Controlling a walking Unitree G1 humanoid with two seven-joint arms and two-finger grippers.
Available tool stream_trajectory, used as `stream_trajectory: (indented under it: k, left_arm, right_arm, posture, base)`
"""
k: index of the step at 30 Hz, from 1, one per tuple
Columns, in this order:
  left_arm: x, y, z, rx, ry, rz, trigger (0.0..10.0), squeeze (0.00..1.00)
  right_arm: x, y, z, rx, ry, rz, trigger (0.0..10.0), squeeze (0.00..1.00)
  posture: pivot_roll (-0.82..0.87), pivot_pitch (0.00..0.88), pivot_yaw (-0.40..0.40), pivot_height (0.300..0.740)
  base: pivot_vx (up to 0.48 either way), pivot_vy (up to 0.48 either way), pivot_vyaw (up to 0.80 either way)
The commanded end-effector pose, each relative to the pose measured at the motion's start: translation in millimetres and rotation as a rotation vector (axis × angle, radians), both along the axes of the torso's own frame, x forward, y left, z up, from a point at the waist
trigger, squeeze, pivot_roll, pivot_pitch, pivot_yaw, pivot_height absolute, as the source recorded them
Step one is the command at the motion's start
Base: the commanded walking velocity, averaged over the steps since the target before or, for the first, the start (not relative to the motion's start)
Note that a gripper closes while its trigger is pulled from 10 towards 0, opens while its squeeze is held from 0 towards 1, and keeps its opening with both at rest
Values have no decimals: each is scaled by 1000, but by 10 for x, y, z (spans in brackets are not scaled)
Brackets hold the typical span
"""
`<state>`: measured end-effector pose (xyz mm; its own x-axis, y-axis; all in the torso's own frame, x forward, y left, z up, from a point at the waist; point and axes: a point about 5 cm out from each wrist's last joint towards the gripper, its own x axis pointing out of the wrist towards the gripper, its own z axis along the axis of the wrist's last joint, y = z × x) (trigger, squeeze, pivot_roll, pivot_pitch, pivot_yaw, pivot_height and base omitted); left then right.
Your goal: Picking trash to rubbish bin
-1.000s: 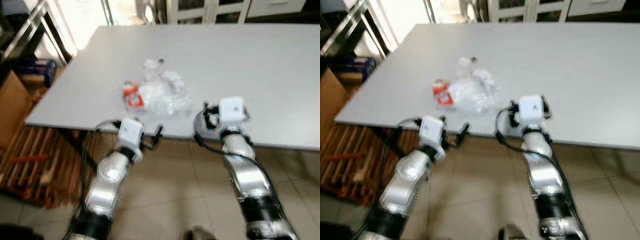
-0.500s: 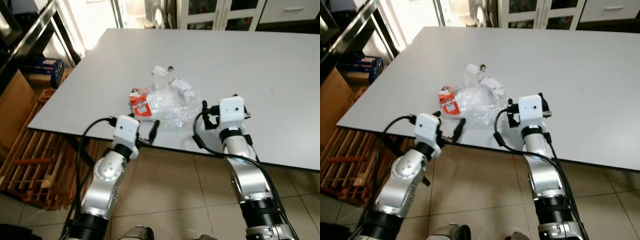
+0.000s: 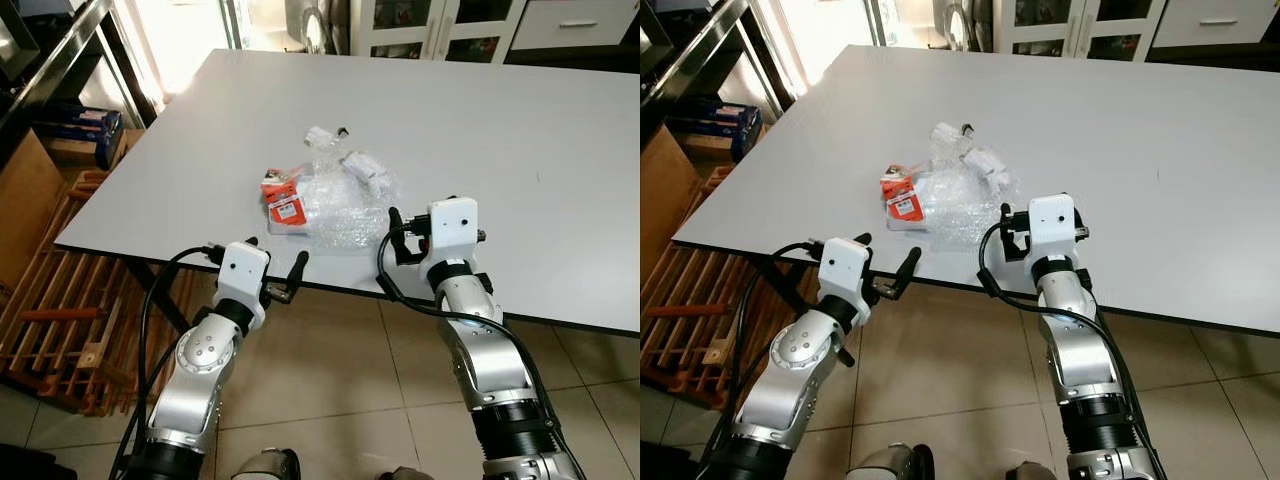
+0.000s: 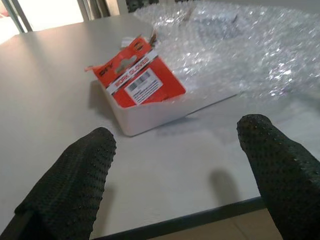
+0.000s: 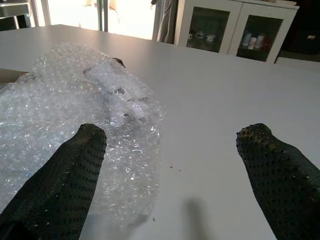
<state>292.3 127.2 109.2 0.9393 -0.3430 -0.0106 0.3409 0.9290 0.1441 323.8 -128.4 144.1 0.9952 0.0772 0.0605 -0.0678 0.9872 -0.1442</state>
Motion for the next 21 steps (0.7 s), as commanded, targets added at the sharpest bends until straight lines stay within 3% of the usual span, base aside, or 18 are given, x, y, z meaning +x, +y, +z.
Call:
stream_trajectory:
  k: [1, 14, 21]
  left_arm:
    - [-14, 53, 39, 16, -12, 22, 10000, 0]
    - [-60, 138, 74, 32, -10, 40, 10000, 0]
    - [-97, 174, 65, 43, -2, 55, 10000, 0]
  right_arm:
    - [24, 43, 82, 21, -32, 16, 10000, 0]
    - [197, 155, 118, 86, -16, 61, 10000, 0]
    - [234, 295, 138, 96, -31, 120, 10000, 0]
  posture:
    - [89, 158, 53, 740]
    - [124, 186, 57, 740]
    - [136, 195, 52, 740]
  base:
    - [0, 0, 0]
    - [0, 0, 0]
    - [0, 0, 0]
